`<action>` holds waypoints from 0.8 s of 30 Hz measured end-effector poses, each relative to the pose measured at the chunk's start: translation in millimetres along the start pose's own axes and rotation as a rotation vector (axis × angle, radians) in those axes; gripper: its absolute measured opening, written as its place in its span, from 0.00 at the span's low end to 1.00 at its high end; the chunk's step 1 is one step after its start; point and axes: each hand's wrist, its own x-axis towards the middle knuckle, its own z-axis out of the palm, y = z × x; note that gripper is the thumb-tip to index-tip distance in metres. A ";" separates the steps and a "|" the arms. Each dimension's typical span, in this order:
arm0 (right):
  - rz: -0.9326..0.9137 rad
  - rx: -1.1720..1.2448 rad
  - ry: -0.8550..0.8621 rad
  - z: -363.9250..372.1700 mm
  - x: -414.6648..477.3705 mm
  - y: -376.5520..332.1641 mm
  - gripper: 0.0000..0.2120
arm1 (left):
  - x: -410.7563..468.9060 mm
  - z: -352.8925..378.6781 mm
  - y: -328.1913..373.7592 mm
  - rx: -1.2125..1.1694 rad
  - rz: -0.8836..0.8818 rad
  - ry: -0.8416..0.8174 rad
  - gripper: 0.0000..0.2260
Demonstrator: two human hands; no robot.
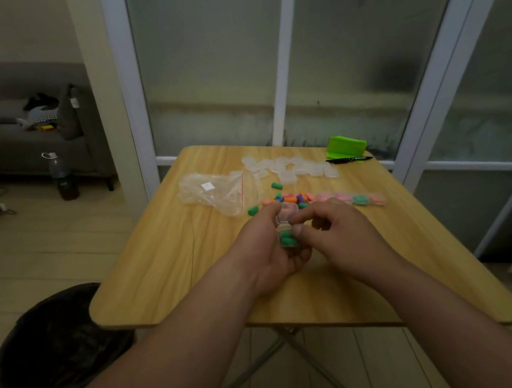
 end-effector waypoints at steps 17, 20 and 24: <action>0.083 0.187 -0.052 -1.7 5.8 1.6 0.17 | 1.7 -3.7 -1.8 0.038 -0.031 -0.086 0.20; 0.065 0.203 -0.029 -4.4 4.0 2.1 0.15 | 2.6 -4.1 -1.9 0.048 -0.028 -0.094 0.20; 0.016 0.146 -0.004 -4.6 1.8 5.2 0.11 | 4.4 -3.1 -1.9 -0.010 -0.036 -0.079 0.24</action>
